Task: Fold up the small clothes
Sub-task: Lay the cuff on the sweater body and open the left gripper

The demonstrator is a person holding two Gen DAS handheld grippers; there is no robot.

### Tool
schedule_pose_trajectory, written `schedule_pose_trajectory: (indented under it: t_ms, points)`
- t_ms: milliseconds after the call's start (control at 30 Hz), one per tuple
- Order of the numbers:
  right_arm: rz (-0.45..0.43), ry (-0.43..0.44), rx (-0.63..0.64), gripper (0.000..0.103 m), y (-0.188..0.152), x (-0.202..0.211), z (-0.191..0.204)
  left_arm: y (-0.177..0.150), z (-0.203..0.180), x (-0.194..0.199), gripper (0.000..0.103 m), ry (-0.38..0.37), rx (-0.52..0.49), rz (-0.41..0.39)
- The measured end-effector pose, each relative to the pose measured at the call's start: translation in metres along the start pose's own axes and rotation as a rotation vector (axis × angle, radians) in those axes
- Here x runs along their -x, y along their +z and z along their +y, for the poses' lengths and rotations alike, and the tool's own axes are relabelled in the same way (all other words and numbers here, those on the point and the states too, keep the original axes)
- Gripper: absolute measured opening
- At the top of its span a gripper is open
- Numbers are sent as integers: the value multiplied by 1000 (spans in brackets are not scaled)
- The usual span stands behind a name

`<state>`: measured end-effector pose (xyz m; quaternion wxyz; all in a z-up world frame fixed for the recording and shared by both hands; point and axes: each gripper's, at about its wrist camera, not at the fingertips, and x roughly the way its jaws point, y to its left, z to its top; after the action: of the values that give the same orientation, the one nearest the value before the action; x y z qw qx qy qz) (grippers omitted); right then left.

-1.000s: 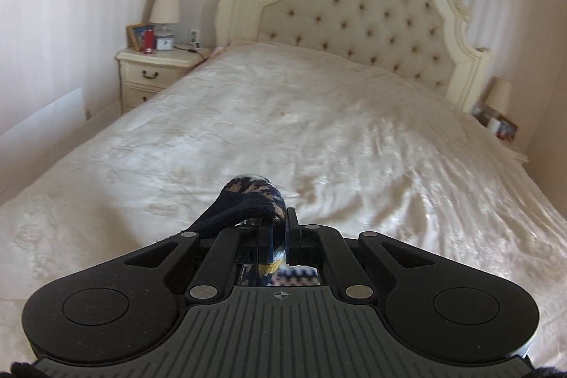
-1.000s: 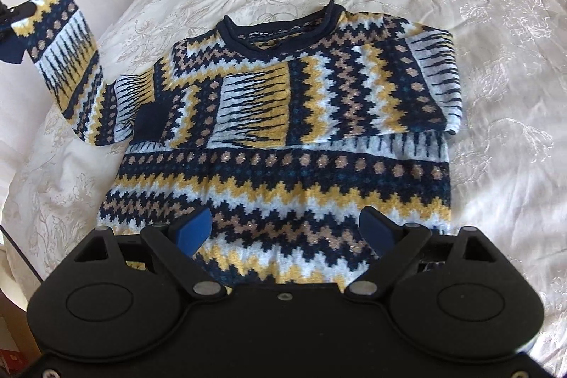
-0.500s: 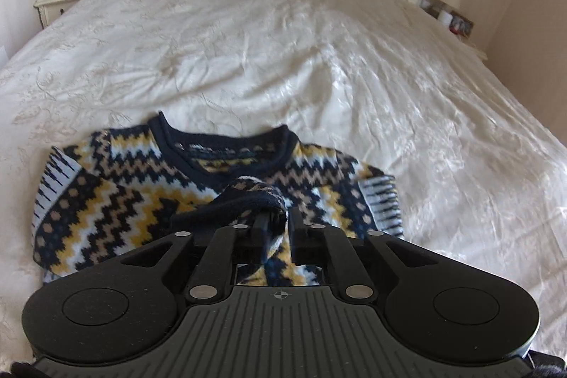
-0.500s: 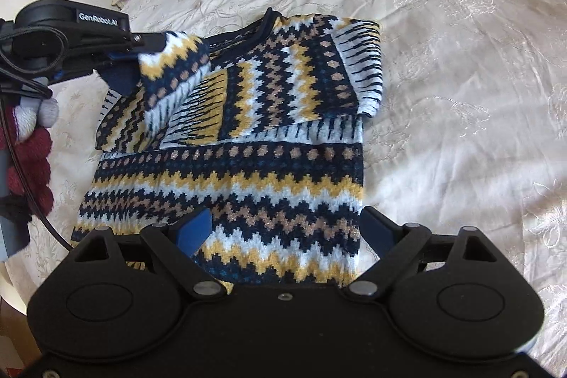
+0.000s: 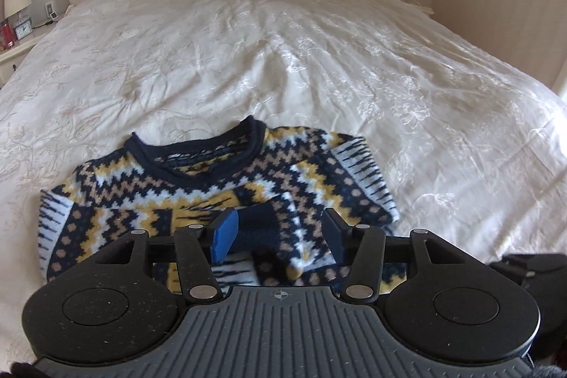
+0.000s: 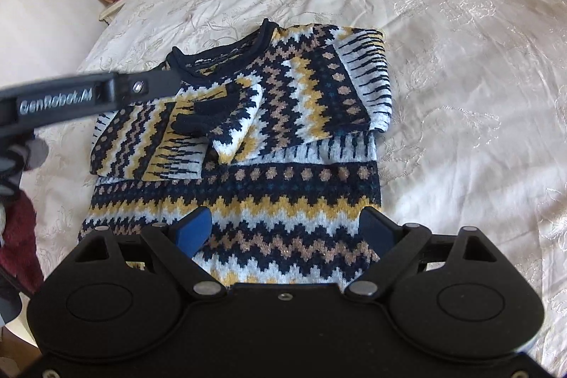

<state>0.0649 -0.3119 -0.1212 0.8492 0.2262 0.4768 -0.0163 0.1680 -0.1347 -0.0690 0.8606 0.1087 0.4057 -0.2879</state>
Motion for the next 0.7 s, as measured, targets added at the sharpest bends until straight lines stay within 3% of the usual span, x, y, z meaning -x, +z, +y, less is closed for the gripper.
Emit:
schedule_pose_trajectory:
  t_ms: [200,400,700]
  points:
    - [-6,-23,32,91,16,-16,20,-27,59,-1,51,95,87,79]
    - [4,-44,151,91,32,-43,56,-45,115,-13,51,195,163,159]
    - [46,-76,313,91,54,-94,91,-51,163,-44,51,257,234,237]
